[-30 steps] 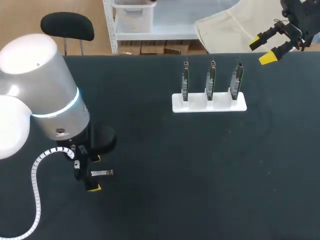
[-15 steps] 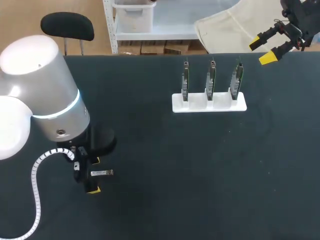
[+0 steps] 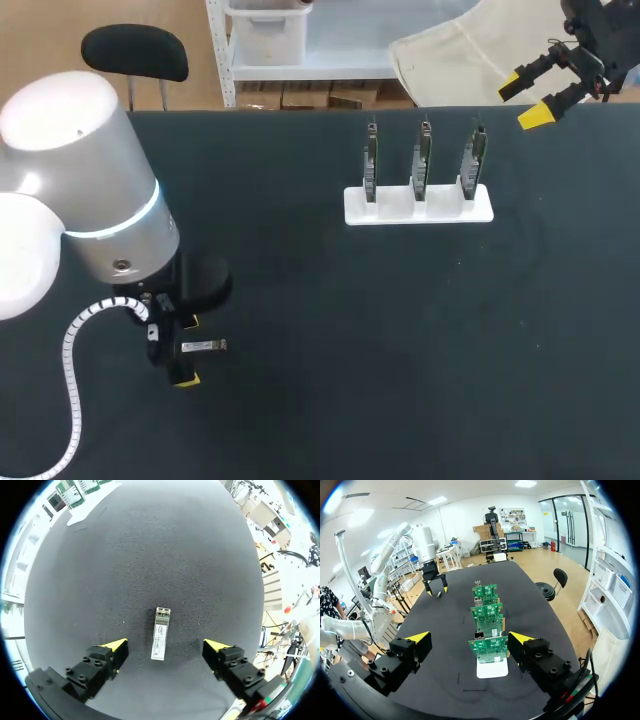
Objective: Pick up the optical module with the left hand, and insert it into the network port with the right hand.
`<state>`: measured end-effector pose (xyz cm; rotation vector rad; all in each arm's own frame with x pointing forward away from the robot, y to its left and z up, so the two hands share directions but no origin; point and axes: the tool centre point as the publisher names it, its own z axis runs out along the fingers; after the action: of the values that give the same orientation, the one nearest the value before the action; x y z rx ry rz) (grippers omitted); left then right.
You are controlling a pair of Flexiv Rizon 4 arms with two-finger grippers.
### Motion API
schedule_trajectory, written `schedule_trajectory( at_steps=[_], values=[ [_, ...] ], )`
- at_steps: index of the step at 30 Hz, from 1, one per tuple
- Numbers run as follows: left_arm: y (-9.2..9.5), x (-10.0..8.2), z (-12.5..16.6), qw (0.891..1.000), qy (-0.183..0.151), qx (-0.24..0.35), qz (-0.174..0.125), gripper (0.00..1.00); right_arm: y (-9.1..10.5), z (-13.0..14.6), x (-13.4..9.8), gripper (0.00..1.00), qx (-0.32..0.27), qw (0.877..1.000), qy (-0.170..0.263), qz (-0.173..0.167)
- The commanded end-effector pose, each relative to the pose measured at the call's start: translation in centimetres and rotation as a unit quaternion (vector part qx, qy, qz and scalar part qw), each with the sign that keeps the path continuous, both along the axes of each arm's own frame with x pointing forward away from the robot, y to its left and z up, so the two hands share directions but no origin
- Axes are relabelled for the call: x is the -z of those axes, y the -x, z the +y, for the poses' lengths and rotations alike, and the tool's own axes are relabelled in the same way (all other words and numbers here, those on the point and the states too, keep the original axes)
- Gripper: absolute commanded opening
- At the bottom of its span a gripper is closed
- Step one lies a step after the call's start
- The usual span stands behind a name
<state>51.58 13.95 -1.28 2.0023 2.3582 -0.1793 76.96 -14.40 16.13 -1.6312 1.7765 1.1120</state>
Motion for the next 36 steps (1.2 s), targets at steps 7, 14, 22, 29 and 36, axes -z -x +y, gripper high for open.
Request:
schedule_trajectory(
  at_steps=[7, 14, 22, 29, 36],
  values=[
    [-0.1, 0.1, 0.2, 1.000, -0.005, 0.000, -0.001, 0.00, 0.1, 0.0, 0.0, 1.00, 0.001, 1.000, 0.000, -0.001],
    [0.1, 0.2, 0.4, 1.000, -0.010, -0.006, 0.005, 0.00, 0.1, 0.0, 0.0, 1.00, 0.001, 1.000, 0.000, -0.001],
    [0.1, 0.1, 0.5, 1.000, -0.021, -0.013, 0.003, 0.00, 0.1, 0.0, 0.0, 1.00, 0.001, 1.000, 0.000, -0.001],
    [-2.5, -2.4, 0.0, 0.998, 0.015, -0.034, -0.044, 0.00, 0.1, 0.0, 0.0, 1.00, 0.001, 1.000, 0.000, -0.001],
    [-6.1, -6.5, -1.9, 0.992, 0.065, -0.027, -0.105, 0.00, 0.1, 0.0, 0.0, 1.00, 0.001, 1.000, 0.000, -0.001]
  ],
)
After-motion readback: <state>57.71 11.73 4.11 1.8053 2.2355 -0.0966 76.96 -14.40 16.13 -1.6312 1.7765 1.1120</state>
